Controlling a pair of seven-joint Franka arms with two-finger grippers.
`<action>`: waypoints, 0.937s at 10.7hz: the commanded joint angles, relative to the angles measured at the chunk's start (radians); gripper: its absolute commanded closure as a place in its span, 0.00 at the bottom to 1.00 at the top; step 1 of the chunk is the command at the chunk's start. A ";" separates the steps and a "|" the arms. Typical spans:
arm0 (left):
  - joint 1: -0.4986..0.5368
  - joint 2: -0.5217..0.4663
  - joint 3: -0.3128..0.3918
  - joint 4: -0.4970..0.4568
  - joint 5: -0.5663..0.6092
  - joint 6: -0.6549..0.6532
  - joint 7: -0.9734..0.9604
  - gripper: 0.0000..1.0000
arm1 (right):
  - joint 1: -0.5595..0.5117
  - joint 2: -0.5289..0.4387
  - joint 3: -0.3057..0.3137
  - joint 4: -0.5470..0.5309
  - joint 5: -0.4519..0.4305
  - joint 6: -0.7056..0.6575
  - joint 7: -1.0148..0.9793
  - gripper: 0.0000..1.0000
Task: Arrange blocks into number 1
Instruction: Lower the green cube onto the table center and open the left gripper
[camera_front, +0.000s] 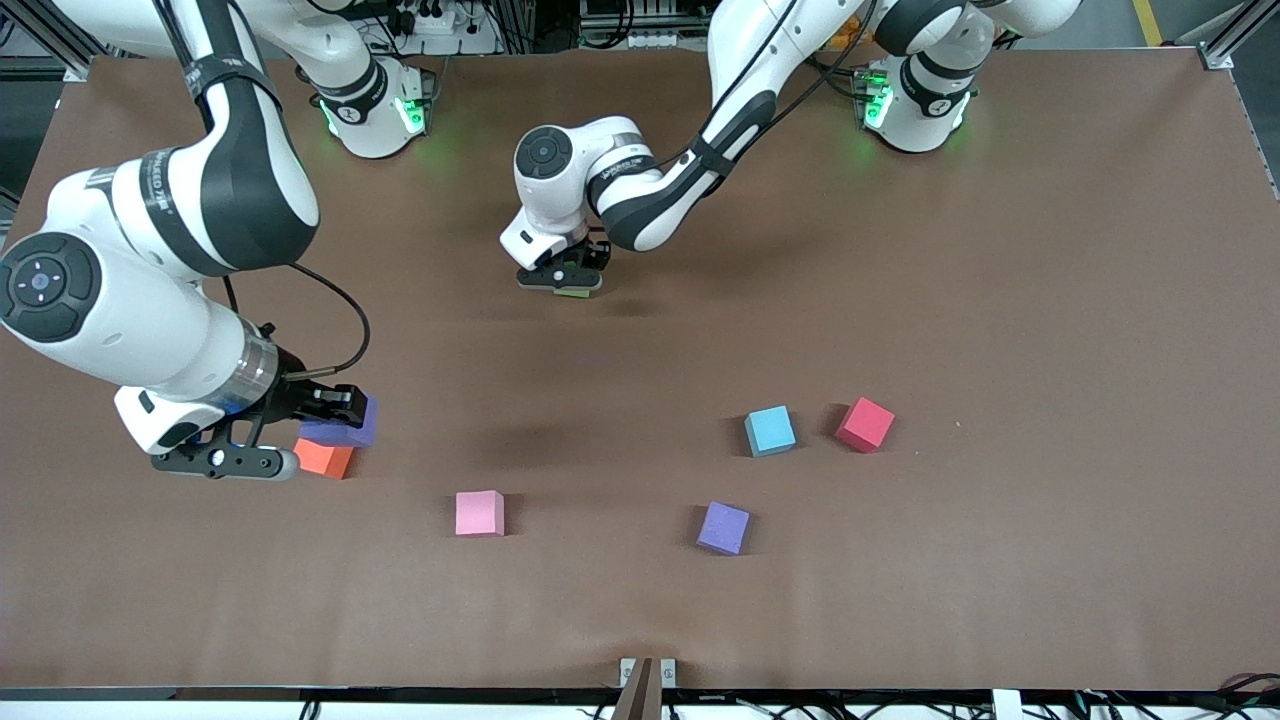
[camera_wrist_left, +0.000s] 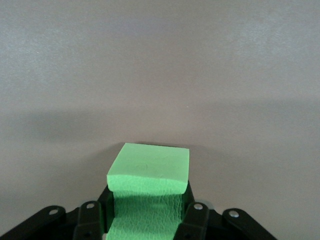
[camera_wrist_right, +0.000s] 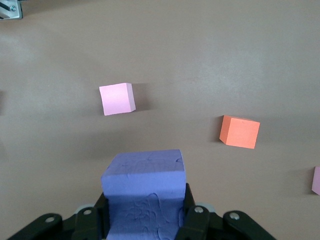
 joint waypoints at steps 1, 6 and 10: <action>-0.007 0.022 0.000 0.041 0.002 -0.018 0.005 0.19 | 0.000 -0.025 0.011 -0.028 0.016 -0.002 -0.003 1.00; -0.021 0.013 0.002 0.032 0.012 -0.015 0.004 0.00 | 0.026 -0.018 0.014 -0.029 0.049 -0.001 -0.012 1.00; 0.046 -0.062 0.016 0.032 0.002 -0.064 -0.021 0.00 | 0.057 -0.004 0.014 -0.049 0.049 0.009 -0.017 1.00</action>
